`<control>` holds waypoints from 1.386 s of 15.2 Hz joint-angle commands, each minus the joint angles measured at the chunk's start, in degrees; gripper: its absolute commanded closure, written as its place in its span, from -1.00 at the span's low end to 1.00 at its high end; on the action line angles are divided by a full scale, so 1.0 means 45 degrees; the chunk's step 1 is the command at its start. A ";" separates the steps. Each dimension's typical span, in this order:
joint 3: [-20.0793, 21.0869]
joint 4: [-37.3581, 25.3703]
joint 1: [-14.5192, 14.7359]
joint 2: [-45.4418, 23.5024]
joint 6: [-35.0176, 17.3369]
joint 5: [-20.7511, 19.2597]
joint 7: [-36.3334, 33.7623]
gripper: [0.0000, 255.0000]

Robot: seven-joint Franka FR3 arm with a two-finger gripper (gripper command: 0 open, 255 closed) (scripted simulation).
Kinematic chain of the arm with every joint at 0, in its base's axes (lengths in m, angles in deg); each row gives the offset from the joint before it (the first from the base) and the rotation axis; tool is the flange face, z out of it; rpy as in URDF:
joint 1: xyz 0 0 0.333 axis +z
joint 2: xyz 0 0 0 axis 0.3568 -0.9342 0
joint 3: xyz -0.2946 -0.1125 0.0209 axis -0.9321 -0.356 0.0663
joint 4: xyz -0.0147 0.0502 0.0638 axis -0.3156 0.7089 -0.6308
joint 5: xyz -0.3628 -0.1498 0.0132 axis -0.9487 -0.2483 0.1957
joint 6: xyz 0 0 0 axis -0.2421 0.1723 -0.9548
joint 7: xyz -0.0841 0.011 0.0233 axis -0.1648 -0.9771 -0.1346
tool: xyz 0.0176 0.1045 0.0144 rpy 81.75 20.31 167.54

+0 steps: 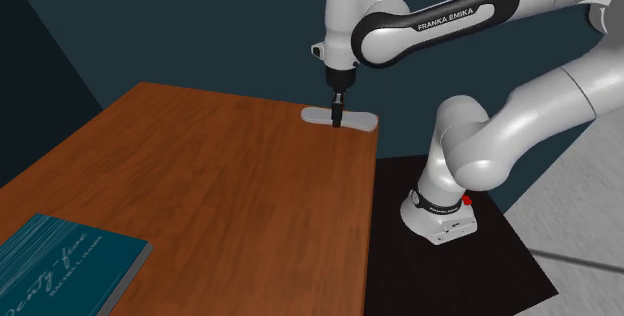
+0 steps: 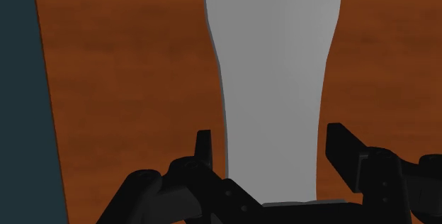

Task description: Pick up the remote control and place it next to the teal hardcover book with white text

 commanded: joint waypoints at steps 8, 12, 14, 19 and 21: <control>0.1091 -0.1849 0.1517 -0.2699 -0.0781 0.1339 -0.1484 1.00; 0.1584 -0.3120 0.2167 -0.4358 -0.1140 0.1946 -0.2154 1.00; 0.1809 -0.3836 0.2437 -0.5191 -0.1246 0.2209 -0.2453 1.00; 0.2304 -0.5854 0.2989 -0.7275 -0.1291 0.2739 -0.3136 1.00; 0.2480 -0.6753 0.3167 -0.8112 -0.1222 0.2901 -0.3392 1.00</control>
